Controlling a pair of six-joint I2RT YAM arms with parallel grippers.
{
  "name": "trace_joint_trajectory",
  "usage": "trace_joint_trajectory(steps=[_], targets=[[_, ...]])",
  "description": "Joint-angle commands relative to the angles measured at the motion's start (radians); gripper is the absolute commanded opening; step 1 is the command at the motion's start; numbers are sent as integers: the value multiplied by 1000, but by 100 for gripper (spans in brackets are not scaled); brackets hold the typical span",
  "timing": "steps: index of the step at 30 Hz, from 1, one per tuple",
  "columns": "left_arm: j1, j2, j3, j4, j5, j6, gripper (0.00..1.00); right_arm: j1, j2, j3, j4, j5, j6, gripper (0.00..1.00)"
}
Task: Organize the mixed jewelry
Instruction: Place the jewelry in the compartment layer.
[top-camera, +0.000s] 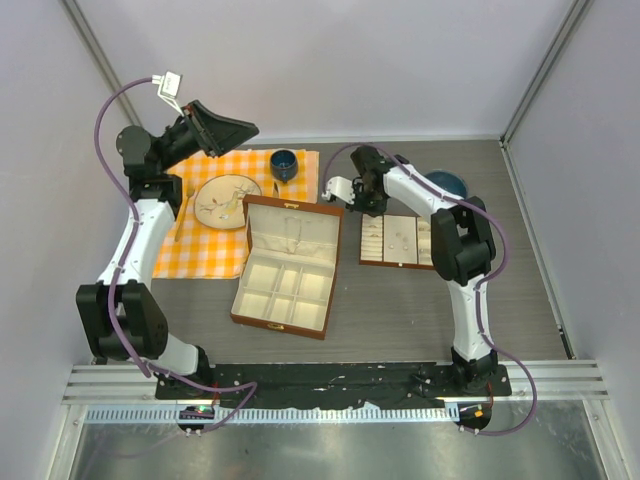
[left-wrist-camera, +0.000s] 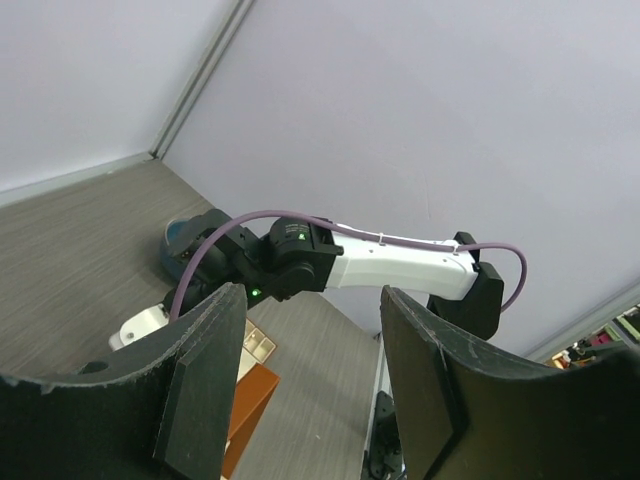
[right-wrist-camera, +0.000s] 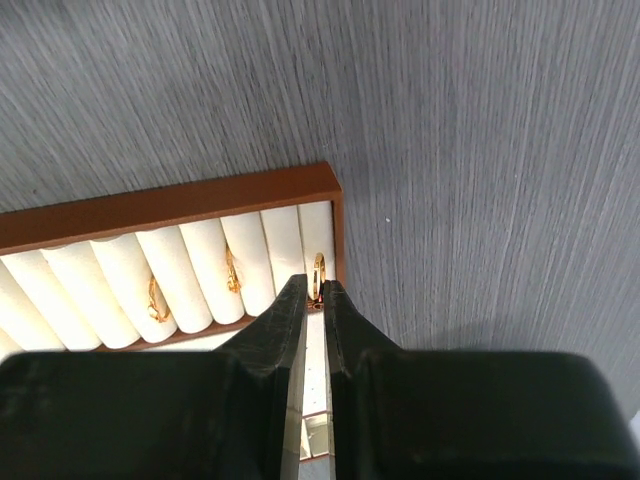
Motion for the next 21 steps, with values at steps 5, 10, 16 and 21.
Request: trace_joint_trajectory(steps=[5, 10, 16, 21], targets=[[18, 9, -5, 84, 8, -34, 60, 17, 12, -13, 35, 32, -38, 1], [21, 18, -8, 105, 8, -55, 60, 18, 10, -19, 38, 34, -50, 1], [27, 20, -11, 127, 8, -72, 60, 18, 10, -39, 41, 69, -64, 1], [30, 18, -14, 130, 5, -74, 60, 18, 9, -57, 51, 75, -73, 1]])
